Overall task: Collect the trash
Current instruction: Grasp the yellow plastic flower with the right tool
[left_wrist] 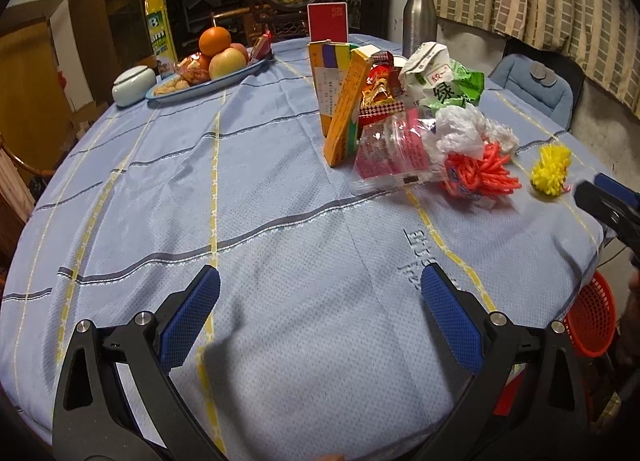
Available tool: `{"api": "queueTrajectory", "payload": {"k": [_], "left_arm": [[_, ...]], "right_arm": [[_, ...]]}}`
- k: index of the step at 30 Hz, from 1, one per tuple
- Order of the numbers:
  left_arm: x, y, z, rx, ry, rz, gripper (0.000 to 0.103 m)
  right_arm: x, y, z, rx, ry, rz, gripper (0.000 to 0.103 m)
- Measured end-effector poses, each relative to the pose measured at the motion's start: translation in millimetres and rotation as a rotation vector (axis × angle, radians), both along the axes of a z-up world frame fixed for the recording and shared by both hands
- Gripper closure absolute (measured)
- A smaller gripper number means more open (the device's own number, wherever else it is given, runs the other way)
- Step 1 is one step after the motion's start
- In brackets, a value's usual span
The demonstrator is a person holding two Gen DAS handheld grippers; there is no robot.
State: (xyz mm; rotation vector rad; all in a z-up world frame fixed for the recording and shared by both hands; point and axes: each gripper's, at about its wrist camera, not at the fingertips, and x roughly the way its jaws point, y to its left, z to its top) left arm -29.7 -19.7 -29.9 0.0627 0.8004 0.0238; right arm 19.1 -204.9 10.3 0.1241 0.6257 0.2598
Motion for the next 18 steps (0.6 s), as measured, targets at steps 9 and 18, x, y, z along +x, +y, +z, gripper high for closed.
{"api": "queueTrajectory", "payload": {"k": [9,18], "left_arm": [[20,-16,14,-0.066,0.003,-0.109,0.006],[61,-41,25,-0.034,-0.043,-0.213,0.006]], "right_arm": [[38,-8,-16,0.05,0.068,0.0,0.067],[10,-43,1,0.134,0.001,-0.024,0.077]]}}
